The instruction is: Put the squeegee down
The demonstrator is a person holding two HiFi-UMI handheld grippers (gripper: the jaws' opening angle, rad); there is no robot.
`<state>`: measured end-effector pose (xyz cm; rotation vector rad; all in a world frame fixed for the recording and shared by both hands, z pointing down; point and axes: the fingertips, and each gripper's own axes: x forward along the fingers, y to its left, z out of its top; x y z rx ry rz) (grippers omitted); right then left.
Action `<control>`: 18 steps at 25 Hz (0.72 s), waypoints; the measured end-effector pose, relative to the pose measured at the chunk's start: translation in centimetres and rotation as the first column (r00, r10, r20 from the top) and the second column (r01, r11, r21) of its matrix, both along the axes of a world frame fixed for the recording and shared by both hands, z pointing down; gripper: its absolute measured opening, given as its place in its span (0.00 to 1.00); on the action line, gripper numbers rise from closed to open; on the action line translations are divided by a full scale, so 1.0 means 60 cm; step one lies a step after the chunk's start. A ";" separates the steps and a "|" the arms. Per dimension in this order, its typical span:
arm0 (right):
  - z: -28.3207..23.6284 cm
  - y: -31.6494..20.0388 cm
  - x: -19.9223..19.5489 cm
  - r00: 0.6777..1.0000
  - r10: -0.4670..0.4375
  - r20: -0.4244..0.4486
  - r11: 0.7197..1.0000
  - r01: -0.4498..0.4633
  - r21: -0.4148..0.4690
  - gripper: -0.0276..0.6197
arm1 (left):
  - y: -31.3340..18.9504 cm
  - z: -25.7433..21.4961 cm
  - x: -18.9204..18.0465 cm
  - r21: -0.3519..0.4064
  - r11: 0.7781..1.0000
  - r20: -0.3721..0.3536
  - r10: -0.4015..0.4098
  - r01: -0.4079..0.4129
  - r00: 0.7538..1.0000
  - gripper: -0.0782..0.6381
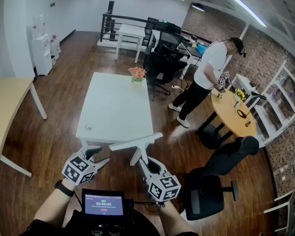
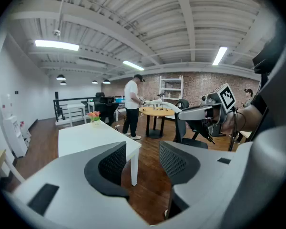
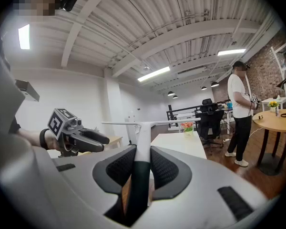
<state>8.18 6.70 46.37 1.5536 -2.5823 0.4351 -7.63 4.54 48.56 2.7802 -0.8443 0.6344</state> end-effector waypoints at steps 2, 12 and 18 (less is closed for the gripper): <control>0.001 -0.001 0.005 1.000 -0.006 0.000 1.000 0.006 0.005 0.21 | 0.000 -0.001 0.007 0.000 1.000 0.002 0.000 0.000 1.000 0.42; -0.009 -0.016 0.049 1.000 -0.008 0.004 1.000 0.008 0.015 0.21 | -0.010 0.000 0.050 0.004 1.000 0.009 -0.013 0.013 1.000 0.42; -0.010 -0.025 0.083 1.000 -0.020 0.007 1.000 0.020 0.025 0.21 | -0.018 0.004 0.082 0.005 0.999 0.014 -0.032 0.032 0.999 0.42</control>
